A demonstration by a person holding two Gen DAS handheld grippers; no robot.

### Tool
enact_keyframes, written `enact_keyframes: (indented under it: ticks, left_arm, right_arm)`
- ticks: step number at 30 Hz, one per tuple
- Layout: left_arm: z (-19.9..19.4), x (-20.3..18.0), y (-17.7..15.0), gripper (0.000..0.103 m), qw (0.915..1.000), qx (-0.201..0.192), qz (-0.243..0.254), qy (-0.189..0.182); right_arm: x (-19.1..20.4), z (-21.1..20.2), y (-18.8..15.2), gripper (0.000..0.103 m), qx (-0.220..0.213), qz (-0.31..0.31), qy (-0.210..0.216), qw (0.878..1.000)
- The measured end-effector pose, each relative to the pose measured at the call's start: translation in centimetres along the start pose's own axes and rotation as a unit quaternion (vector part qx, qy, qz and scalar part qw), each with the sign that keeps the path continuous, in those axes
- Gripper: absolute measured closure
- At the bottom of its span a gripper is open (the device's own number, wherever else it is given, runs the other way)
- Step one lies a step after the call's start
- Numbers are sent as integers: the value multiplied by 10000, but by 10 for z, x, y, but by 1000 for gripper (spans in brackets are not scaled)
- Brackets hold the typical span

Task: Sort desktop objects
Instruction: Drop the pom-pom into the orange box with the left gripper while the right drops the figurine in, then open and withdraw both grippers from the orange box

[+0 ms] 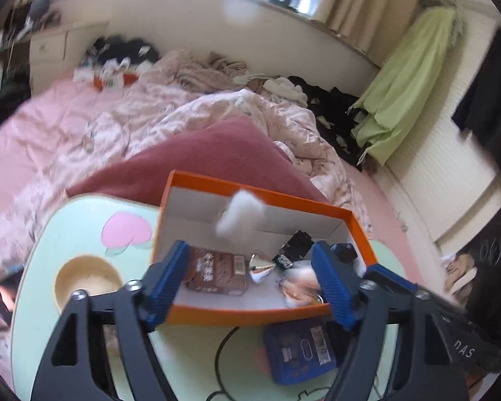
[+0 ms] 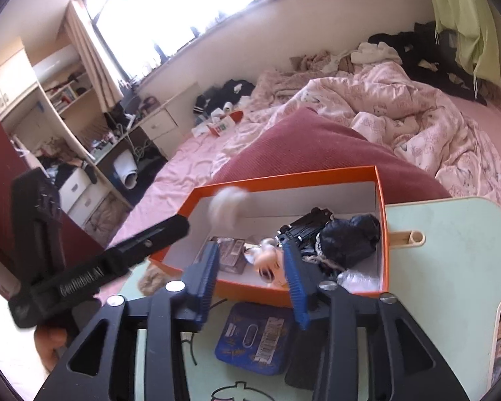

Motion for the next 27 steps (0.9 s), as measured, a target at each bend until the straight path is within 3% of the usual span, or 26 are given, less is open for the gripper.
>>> enact_keyframes:
  ticks: [2,5,11,14,17,22,24,27]
  left_arm:
    - [-11,14,2,26,9990,-37,-373,-228]
    - [-29,24,-2,26,9980,-98,-570,-266]
    - [-53,9,-52,23,9986,37,393,347]
    - [-48,-3,-91,23,9938,385,829,635]
    - [-37,-15,-124,23,9890,814,1076,605]
    - [-24,-19,-142,23,9787,961,1413,1139]
    - [-22,-17,-146,23,9745,957,1516,1352]
    - [-25,-15,-153,19,9714,875,1653,1466]
  right_arm:
    - [0,-8,-3,56,-37,7,13,10000]
    - [1,-18,-7,56,-55,-33,-36,10000]
    - [6,-32,-45,53,320,-421,-418,9977]
    - [1,-36,-72,49,592,-601,-782,9934]
    - [-9,-38,-97,48,807,-740,-1269,9858]
    - [-22,-36,-126,48,1059,-793,-1644,9775]
    - [-26,-33,-132,45,1123,-774,-1673,9764]
    - [-29,-31,-132,28,1139,-810,-1827,9732]
Point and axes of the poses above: each gripper's, at about its wrist camera, not at the fingertips, and z roughly the way its jaws point, x to its left, y to its top, the point moved 8 cm from there along z, roughly the way its jaws point, and after that the axes turned 5 degrees about y, right-handed, at the moved point
